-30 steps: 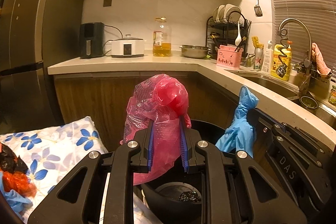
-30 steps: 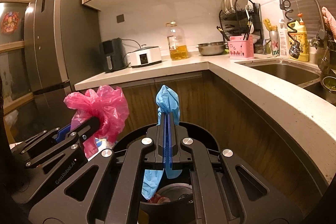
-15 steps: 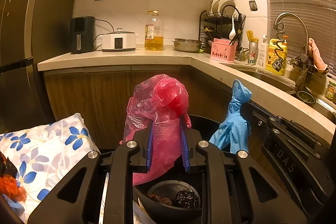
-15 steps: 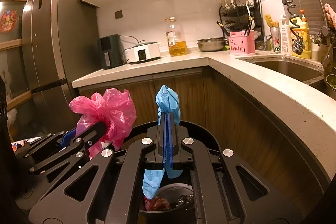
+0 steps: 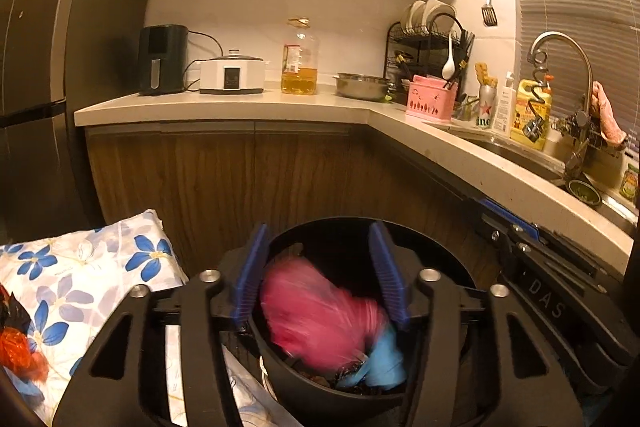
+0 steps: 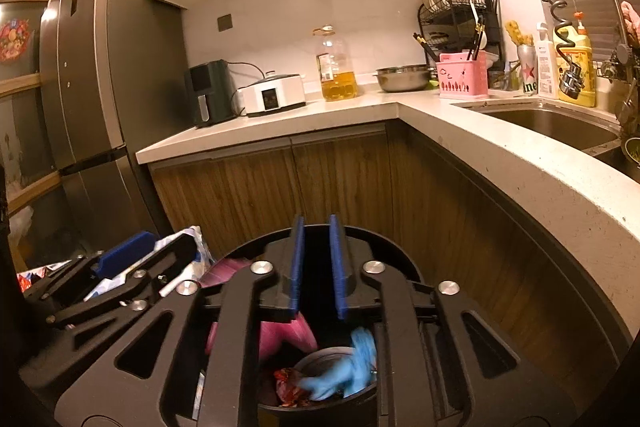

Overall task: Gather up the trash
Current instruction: 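Open both tools to drop the pink bag and glove into the bin, then move both open tools back over the table toward the remaining bags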

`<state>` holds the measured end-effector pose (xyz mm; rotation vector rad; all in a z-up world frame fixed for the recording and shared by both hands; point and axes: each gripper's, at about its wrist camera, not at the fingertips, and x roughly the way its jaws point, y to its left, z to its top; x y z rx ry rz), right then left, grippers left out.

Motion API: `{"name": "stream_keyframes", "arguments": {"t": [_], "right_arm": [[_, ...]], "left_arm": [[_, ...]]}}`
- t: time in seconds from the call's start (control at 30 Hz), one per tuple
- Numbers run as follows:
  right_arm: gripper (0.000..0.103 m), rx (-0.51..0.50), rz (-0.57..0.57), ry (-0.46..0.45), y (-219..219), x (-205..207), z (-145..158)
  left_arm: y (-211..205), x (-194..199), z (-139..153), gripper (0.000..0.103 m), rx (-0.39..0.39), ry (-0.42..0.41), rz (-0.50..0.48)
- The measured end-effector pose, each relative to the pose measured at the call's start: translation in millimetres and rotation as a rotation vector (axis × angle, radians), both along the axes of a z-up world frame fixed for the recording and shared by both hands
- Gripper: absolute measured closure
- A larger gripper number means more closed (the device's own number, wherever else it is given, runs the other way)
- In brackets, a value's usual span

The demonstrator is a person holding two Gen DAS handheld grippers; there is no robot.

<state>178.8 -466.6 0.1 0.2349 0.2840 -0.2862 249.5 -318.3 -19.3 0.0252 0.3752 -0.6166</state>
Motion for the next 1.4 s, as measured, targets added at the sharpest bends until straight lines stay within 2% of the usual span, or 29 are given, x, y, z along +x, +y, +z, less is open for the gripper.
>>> {"name": "stream_keyframes", "arguments": {"t": [0.07,0.13,0.27,0.33,0.47,0.6,0.9,1.4], "right_arm": [[0.074,0.005,-0.003,0.001,-1,-1,-1],[0.065,0.009,-0.01,0.001,0,-3,-1],[0.048,0.002,-0.022,-0.002,3,-8,0],[0.044,0.0,-0.026,0.0,6,-11,0],[0.032,-0.01,-0.026,-0.002,13,-17,2],[0.028,-0.01,-0.026,-0.001,22,-24,5],[0.025,-0.036,-0.041,0.016,47,-43,8],[0.025,-0.032,0.038,-0.004,107,-72,8]], "left_arm": [[6,0,2,0.041,-0.017,0.002,0.012],[12,0,4,0.032,-0.029,0.0,0.033],[24,-3,6,0.023,-0.02,0.0,0.095],[33,-5,5,0.018,-0.009,0.0,0.138],[49,-11,4,0.015,0.021,-0.002,0.217],[63,-17,5,0.008,0.033,0.007,0.274],[94,-42,5,0.007,0.08,0.0,0.376],[164,-83,2,0.007,0.055,0.017,0.488]]}}
